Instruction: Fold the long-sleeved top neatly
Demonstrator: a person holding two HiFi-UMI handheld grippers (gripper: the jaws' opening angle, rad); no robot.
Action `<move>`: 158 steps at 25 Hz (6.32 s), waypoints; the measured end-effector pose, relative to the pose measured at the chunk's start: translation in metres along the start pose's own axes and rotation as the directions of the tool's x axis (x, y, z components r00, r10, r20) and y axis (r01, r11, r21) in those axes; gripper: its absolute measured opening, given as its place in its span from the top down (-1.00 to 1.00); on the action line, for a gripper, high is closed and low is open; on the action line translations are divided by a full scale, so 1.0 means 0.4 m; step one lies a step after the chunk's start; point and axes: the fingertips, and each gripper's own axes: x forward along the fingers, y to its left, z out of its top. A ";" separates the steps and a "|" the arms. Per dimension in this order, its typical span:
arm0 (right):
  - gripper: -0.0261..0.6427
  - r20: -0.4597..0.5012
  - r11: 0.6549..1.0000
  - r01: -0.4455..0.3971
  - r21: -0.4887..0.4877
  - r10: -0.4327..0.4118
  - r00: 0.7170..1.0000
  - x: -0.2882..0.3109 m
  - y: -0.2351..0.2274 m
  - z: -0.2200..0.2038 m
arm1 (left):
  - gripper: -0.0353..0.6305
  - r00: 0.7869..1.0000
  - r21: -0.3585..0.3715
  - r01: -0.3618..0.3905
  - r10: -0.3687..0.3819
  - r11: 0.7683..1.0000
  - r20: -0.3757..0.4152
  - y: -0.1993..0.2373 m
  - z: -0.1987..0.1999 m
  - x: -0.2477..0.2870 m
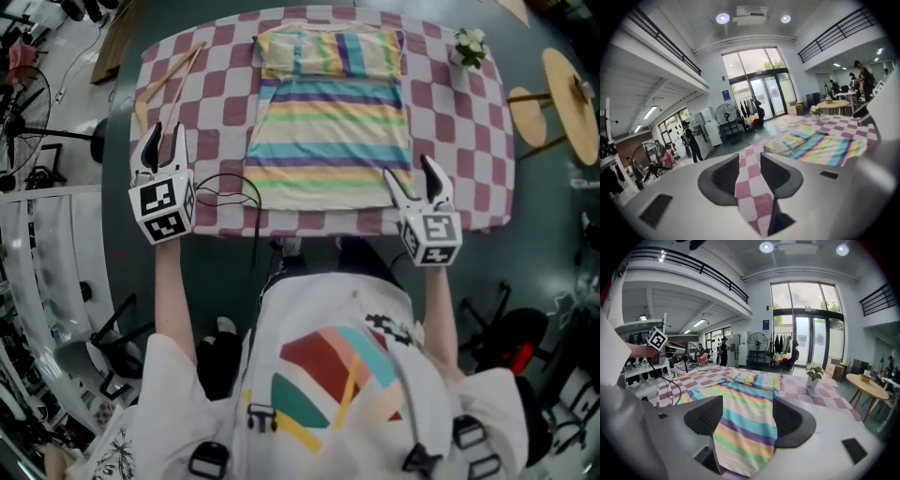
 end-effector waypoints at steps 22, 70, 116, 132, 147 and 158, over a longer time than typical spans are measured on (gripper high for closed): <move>-0.05 -0.143 0.995 0.089 -0.047 -0.095 0.985 -0.085 0.068 -0.167 | 0.49 0.789 0.090 0.552 -0.485 0.829 -0.377 -0.455 -0.476 -0.090; 0.86 -0.423 0.990 0.050 -0.129 -0.100 0.900 -0.104 -0.104 -0.383 | 0.87 0.750 0.162 0.598 -0.477 0.785 -0.458 -0.364 -0.520 -0.111; 0.87 -0.248 0.975 0.097 -0.200 -0.146 0.958 -0.030 -0.161 -0.047 | 0.86 0.891 0.121 0.443 -0.422 0.888 -0.169 -0.219 -0.056 0.113; 0.87 -0.283 0.970 0.000 -0.245 -0.072 0.956 0.600 -0.489 0.279 | 0.86 0.955 -0.053 0.214 -0.221 0.975 -0.198 -0.141 0.159 0.723; 0.86 -0.326 0.994 0.010 -0.110 -0.046 0.944 0.863 -0.576 0.186 | 0.86 0.919 -0.183 0.155 -0.209 0.971 -0.333 -0.190 -0.022 1.005; 0.17 0.014 0.982 0.046 0.182 -0.049 0.999 0.668 -0.481 0.346 | 0.44 0.991 -0.226 0.125 -0.134 0.966 -0.026 -0.188 0.187 0.817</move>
